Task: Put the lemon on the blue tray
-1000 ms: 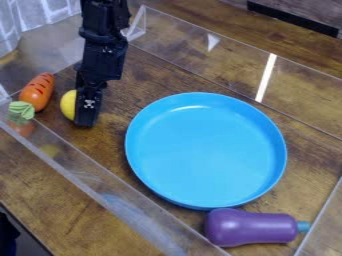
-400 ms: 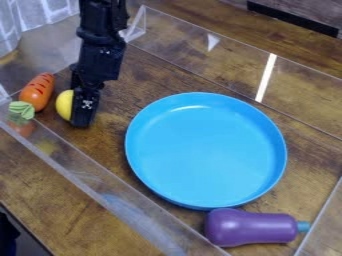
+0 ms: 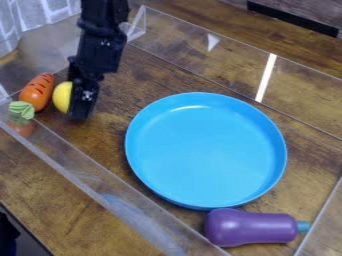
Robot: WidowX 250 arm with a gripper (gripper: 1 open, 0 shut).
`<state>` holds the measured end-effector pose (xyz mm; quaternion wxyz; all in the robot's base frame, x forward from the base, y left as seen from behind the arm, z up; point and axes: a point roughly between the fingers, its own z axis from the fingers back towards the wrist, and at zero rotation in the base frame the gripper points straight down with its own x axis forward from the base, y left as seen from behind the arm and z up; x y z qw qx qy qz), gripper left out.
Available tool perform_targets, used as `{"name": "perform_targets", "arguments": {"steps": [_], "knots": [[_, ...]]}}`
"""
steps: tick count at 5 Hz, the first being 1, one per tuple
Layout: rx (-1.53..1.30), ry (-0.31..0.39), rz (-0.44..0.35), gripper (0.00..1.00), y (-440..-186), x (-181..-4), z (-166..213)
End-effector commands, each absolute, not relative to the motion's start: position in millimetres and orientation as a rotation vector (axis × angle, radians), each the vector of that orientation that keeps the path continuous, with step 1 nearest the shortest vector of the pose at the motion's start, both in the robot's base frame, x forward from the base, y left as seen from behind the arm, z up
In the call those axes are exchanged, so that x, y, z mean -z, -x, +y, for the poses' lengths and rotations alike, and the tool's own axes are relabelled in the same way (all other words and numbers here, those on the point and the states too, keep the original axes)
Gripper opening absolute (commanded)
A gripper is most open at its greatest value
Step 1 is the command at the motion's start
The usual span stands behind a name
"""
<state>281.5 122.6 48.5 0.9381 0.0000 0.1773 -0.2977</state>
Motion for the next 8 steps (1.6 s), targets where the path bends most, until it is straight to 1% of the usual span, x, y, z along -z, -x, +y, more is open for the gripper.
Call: {"name": "perform_targets", "arguments": {"steps": [1, 3, 4, 6, 8], "knots": [[0.592, -0.079, 0.295, 0.00, -296.3, -92.5, 118.7], [0.567, -0.123, 0.283, 0.00, -297.5, -130.4, 92.4], [0.567, -0.119, 0.283, 0.00, -298.5, -125.5, 92.9], [0.598, -0.102, 0.274, 0.00, -280.8, -122.7, 63.2], [0.624, -0.092, 0.272, 0.00, -272.0, -118.4, 45.4]]}}
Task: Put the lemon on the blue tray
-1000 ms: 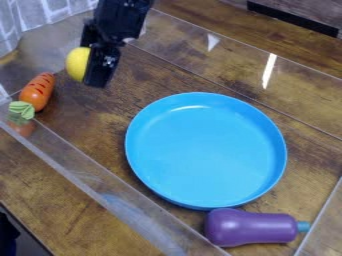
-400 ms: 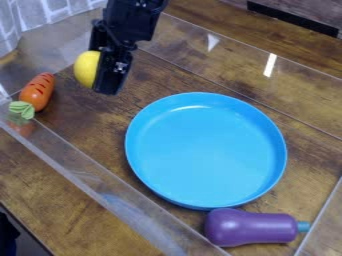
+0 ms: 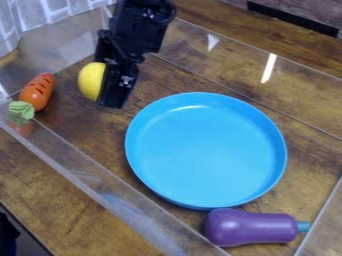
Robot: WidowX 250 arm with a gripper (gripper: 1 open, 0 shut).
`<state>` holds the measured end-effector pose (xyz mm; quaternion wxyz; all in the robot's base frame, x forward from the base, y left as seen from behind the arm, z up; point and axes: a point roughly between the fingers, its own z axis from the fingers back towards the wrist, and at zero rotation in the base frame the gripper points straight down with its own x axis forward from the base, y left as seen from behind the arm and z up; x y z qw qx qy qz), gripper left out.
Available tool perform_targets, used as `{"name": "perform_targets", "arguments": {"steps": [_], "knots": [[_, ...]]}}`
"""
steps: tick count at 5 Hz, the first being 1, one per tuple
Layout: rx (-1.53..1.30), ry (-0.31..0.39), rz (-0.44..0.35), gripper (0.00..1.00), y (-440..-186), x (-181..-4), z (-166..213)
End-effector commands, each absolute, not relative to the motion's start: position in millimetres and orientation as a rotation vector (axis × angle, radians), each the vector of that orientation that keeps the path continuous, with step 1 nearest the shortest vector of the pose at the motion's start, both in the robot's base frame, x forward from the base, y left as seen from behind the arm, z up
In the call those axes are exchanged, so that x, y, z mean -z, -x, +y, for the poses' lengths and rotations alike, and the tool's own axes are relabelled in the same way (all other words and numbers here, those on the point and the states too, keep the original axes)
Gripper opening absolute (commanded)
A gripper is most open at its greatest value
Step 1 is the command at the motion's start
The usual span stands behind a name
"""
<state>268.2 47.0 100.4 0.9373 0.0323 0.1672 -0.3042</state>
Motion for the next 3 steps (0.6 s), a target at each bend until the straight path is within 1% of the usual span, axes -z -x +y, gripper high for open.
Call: {"name": "perform_targets", "arguments": {"steps": [1, 3], "knots": [[0.627, -0.089, 0.272, 0.00, -271.3, -113.8, 41.1], [0.630, -0.085, 0.272, 0.00, -269.5, -106.0, 32.4]]}}
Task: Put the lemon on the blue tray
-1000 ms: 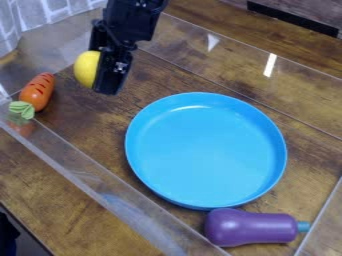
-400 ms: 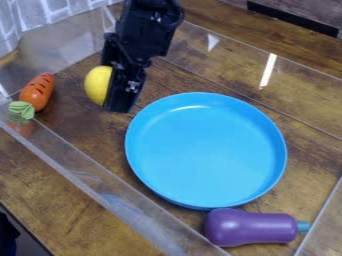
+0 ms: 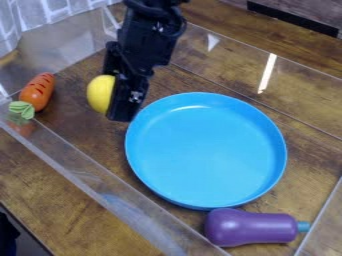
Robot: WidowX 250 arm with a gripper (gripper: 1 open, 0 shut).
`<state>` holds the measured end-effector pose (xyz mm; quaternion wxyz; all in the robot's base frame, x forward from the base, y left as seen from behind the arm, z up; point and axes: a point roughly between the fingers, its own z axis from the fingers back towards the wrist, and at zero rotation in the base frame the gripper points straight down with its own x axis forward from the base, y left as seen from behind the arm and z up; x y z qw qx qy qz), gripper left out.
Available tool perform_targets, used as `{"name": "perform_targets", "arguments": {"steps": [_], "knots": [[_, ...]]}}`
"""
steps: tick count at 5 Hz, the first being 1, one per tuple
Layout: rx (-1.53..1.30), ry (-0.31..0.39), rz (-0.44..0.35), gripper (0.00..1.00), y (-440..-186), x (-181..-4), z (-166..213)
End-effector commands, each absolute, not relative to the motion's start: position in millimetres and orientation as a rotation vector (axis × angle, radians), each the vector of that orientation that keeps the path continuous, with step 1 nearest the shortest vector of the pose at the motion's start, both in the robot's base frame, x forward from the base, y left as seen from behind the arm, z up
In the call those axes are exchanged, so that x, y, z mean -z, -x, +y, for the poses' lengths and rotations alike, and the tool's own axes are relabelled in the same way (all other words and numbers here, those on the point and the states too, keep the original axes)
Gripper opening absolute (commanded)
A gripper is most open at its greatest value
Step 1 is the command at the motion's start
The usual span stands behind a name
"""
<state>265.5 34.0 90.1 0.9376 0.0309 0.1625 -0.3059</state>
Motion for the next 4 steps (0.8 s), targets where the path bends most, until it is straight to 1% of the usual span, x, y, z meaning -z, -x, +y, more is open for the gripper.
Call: {"name": "perform_targets", "arguments": {"steps": [1, 4], "knots": [[0.638, -0.084, 0.265, 0.00, -271.0, -103.4, 25.3], [0.612, -0.066, 0.245, 0.00, -274.0, -78.4, 37.5]]}}
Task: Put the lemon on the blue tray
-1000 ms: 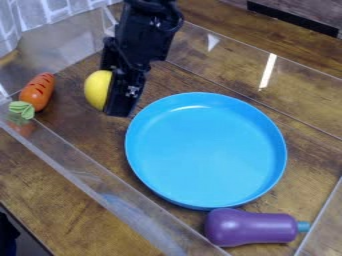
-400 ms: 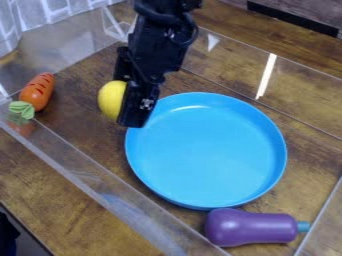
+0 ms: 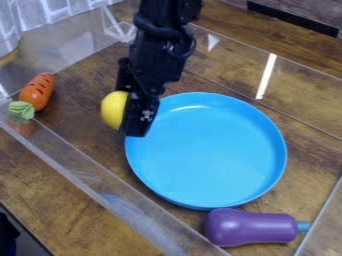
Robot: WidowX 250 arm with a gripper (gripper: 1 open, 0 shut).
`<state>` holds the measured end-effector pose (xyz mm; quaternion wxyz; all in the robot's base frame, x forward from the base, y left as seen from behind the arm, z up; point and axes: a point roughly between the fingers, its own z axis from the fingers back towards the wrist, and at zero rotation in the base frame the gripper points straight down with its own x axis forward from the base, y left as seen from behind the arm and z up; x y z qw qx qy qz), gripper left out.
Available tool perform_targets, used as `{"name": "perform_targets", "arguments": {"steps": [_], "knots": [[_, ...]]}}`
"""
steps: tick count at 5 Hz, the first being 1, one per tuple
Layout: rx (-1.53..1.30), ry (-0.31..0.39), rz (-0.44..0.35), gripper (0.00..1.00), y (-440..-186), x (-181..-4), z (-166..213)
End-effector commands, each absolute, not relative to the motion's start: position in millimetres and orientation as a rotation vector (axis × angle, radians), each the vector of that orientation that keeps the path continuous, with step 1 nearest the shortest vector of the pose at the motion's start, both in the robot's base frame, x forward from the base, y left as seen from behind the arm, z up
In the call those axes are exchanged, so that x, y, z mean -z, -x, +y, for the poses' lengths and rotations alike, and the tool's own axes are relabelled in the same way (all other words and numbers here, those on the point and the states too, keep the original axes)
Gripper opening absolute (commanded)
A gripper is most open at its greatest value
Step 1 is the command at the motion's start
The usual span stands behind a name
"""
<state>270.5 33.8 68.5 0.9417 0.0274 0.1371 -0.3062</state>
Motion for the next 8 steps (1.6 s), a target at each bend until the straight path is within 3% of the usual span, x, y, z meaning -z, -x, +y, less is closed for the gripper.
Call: {"name": "perform_targets", "arguments": {"steps": [1, 3, 6, 8], "knots": [[0.594, -0.062, 0.235, 0.00, -276.1, -73.1, 42.0], [0.578, -0.075, 0.231, 0.00, -284.0, -67.5, 43.2], [0.608, -0.131, 0.191, 0.00, -288.0, -83.5, 23.6], [0.619, -0.152, 0.163, 0.00, -290.9, -78.2, 13.3]]}}
